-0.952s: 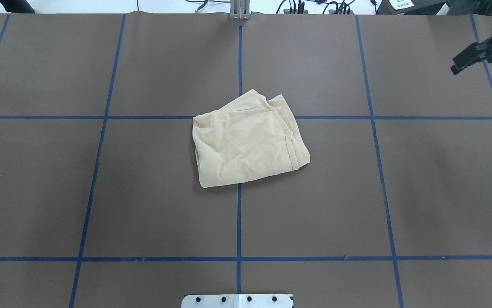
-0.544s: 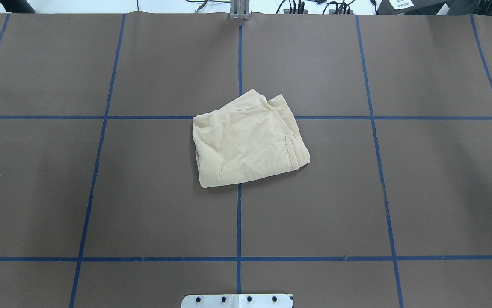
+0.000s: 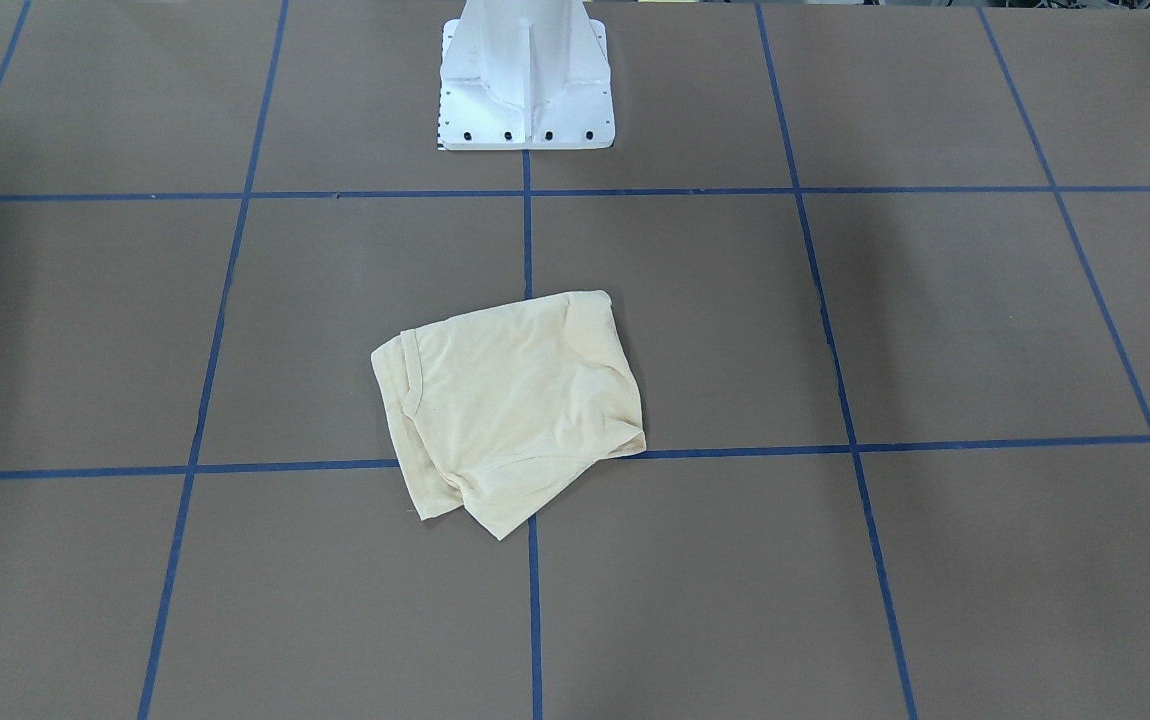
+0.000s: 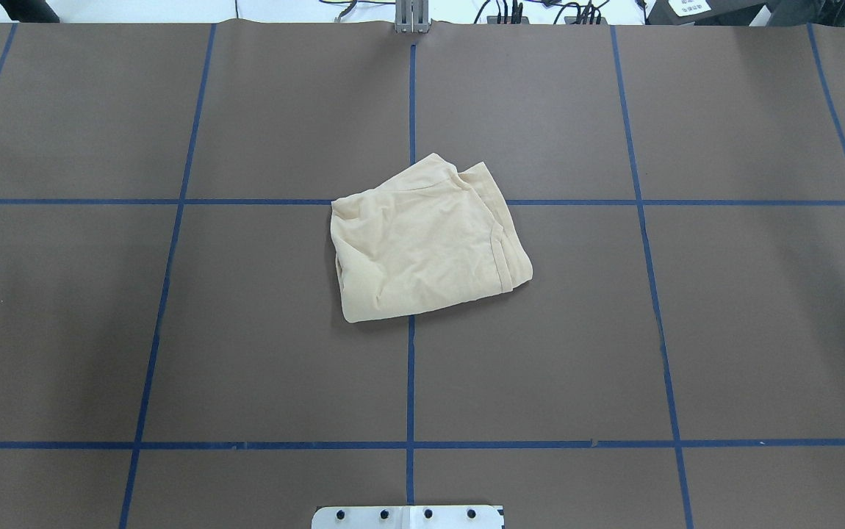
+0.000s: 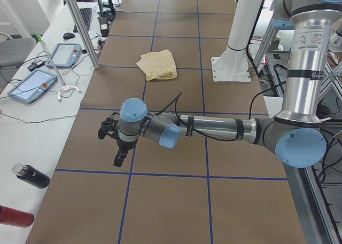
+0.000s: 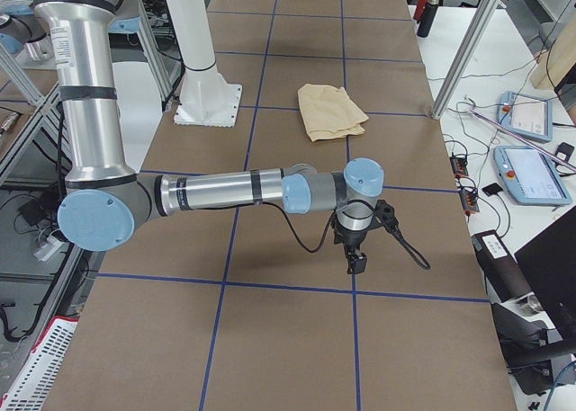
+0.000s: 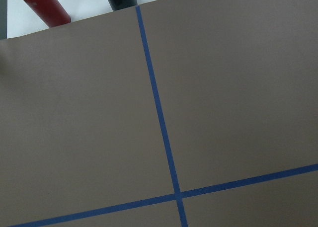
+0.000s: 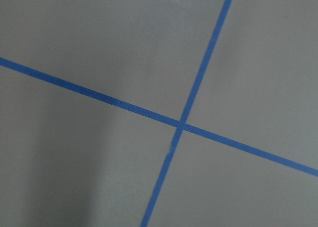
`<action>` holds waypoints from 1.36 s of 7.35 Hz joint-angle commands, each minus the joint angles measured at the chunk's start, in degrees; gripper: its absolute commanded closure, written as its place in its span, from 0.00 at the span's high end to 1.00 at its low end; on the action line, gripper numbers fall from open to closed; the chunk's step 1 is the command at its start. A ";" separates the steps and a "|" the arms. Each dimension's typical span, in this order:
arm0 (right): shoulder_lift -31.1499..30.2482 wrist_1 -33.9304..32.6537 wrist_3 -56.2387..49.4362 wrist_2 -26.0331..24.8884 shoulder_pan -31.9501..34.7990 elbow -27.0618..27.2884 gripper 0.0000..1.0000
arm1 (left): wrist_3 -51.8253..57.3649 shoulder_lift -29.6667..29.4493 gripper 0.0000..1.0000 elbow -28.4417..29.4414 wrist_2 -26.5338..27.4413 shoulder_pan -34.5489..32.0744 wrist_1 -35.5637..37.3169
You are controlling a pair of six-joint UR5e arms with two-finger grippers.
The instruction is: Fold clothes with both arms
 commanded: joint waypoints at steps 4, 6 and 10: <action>-1.69 -0.64 1.14 3.35 2.00 -2.44 1.00 | 15.88 -0.56 0.99 -0.71 1.13 -2.71 23.35; -1.78 -0.72 1.14 4.78 2.01 -2.53 1.00 | 15.36 2.14 0.99 -1.32 0.16 -2.80 24.66; -4.67 -0.55 7.27 9.42 2.96 -2.27 1.00 | 12.81 2.60 0.99 -2.02 0.07 -2.80 23.96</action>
